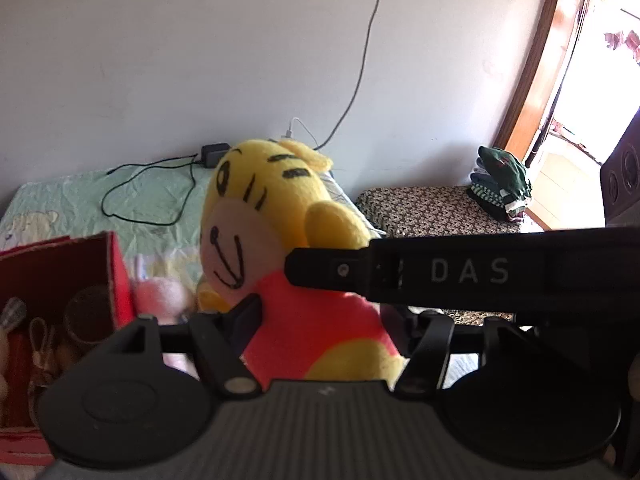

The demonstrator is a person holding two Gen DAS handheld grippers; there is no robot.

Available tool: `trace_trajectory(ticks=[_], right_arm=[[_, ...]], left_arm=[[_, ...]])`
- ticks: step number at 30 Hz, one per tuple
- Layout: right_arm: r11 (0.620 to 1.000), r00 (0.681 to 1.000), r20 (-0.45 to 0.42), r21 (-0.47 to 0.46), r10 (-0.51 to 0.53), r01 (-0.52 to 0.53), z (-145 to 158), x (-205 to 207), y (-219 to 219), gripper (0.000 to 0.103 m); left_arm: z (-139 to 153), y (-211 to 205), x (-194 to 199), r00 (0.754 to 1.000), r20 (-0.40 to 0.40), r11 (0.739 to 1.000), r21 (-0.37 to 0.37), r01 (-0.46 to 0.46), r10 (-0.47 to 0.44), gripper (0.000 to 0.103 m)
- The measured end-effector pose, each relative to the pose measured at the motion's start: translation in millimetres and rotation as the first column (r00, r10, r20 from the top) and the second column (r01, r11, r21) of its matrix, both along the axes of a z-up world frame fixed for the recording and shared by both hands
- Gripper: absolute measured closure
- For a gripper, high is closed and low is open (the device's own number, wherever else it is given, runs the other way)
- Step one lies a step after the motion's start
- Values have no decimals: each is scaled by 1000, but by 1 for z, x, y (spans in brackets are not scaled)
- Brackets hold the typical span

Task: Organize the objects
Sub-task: 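Lift the yellow tiger with the right gripper toward the red box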

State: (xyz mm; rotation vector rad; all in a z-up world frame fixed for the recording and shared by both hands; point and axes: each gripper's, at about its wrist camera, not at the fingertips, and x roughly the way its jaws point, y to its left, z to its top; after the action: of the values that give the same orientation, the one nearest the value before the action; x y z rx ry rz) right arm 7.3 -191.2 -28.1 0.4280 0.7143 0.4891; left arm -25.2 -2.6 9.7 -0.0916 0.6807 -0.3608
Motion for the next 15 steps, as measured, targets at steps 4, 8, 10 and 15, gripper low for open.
trace_trajectory(ticks=[4,8,10,15], right_arm=[[999,999,20,18,34,-34,7,-3,35,76],[997,997,36,27,66,-67,10,0,71,76],[996,996,39,30,80,-81,11,2,88,76],[994,994,50,48,97,-100,14,7,119,76]], left_arm=[[8,36,-9,999,23,999,6,-45,45,41],[11,72,-14,997,21,997,-2,-80,80,42],[12,87,-15,995,26,995,-3,-95,95,43],[15,119,-16,993,51,995,-10,-103,104,45]])
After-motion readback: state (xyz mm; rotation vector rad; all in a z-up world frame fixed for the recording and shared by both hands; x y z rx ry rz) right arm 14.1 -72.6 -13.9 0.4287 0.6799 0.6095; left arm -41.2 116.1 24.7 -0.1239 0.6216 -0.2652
